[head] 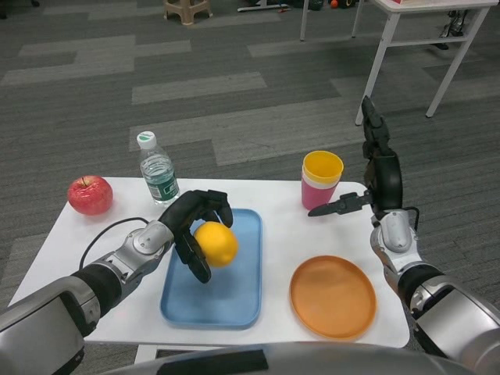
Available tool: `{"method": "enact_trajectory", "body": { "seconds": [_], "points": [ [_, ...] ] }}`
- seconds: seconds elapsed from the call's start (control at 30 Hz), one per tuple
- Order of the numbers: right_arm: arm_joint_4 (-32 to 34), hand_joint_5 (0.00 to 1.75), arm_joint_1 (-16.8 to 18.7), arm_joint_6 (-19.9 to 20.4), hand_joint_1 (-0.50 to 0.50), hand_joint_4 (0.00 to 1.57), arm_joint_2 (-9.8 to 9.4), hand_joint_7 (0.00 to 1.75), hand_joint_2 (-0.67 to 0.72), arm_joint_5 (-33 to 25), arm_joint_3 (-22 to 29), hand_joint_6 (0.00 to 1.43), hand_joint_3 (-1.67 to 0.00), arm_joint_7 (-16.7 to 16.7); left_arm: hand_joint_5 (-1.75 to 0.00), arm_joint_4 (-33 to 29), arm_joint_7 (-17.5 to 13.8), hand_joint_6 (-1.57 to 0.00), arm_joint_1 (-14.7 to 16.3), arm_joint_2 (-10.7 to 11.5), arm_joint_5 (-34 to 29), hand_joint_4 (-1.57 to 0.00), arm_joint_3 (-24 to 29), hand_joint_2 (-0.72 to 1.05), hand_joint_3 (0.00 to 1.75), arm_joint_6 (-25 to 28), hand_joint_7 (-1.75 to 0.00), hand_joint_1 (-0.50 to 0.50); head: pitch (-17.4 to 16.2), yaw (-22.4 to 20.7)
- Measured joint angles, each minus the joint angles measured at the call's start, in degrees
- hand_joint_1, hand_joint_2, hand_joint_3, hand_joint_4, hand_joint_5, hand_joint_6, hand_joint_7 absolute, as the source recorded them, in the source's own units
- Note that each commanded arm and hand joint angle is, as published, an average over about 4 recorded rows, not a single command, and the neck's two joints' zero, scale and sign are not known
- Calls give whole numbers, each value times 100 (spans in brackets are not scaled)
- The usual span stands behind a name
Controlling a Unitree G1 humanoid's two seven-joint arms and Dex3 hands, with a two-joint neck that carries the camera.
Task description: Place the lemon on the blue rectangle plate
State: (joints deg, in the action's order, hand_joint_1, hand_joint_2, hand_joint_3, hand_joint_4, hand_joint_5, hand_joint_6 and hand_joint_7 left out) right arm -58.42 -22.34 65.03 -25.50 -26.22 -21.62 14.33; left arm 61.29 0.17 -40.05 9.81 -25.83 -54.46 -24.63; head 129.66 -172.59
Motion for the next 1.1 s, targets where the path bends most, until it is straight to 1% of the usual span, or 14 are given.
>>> {"method": "enact_trajectory", "body": {
  "seconds": [0.03,0.1,0.17,0.23,0.3,0.37,0.5,0.6,0.7,0.77,0.83,0.9,1.0,1.1],
  "points": [
    [0,0,0,0,-25,0,0,0,9,0,-4,0,0,0,-175,-2,-13,-108,-1,-1,23,-2,-11,-64,2,11,-159,35,5,-1],
    [3,0,0,0,-25,0,0,0,9,0,-7,0,0,0,-175,-3,-41,-95,-1,-3,116,0,-16,-64,4,0,-147,21,21,-10],
    [11,0,1,0,-25,0,0,0,9,0,-7,0,0,0,-175,-8,-56,-84,-1,-6,260,0,2,-64,9,-66,-134,-8,26,-58],
    [22,0,2,0,-25,0,0,0,9,0,-7,0,0,0,-175,-18,-66,-79,0,-8,427,0,50,-59,9,-168,-124,-33,29,-123],
    [31,0,3,0,-25,0,0,0,9,0,-7,0,0,0,-172,-24,-60,-77,0,-11,590,0,111,-55,9,-276,-119,-46,42,-154],
    [39,0,4,0,-25,0,0,0,9,0,-7,0,0,0,-157,-27,-40,-76,1,-14,715,0,170,-55,9,-361,-119,-50,57,-162],
    [41,0,4,0,-25,0,0,0,9,0,-7,0,0,0,-133,-28,-23,-75,7,-15,792,0,244,-55,9,-405,-112,-50,71,-159],
    [41,0,6,0,-25,0,0,0,9,0,-7,0,0,0,-105,-29,-23,-69,33,-18,802,0,381,-61,9,-450,-112,-50,91,-150],
    [41,0,9,0,-25,0,0,0,9,0,-6,0,0,0,-77,-29,-24,-48,97,-24,770,0,612,-70,9,-577,-108,-50,119,-138],
    [41,0,11,0,-25,0,0,0,9,0,-6,0,0,-1,-59,-33,-27,-31,189,-39,615,0,823,-72,9,-715,-96,-50,141,-135],
    [39,0,13,0,-25,0,0,0,9,0,-5,0,0,-2,-31,-58,-29,-13,361,-56,183,0,1060,-72,9,-898,-70,-50,182,-141],
    [36,0,13,-1,-25,0,1,0,9,-1,-2,0,0,-3,-10,-141,-43,-7,550,-58,-377,0,1229,-72,9,-1033,-45,-50,230,-165],
    [23,0,14,-3,-25,0,0,0,9,-2,2,0,0,-6,0,-481,-95,-6,779,-54,-1208,0,1443,-72,9,-1113,-26,-50,281,-216],
    [15,0,14,-4,-25,0,-1,0,9,-2,3,0,0,-8,0,-762,-176,-3,867,-44,-1953,0,1525,-72,9,-1159,-16,-50,321,-273]
  ]
}}
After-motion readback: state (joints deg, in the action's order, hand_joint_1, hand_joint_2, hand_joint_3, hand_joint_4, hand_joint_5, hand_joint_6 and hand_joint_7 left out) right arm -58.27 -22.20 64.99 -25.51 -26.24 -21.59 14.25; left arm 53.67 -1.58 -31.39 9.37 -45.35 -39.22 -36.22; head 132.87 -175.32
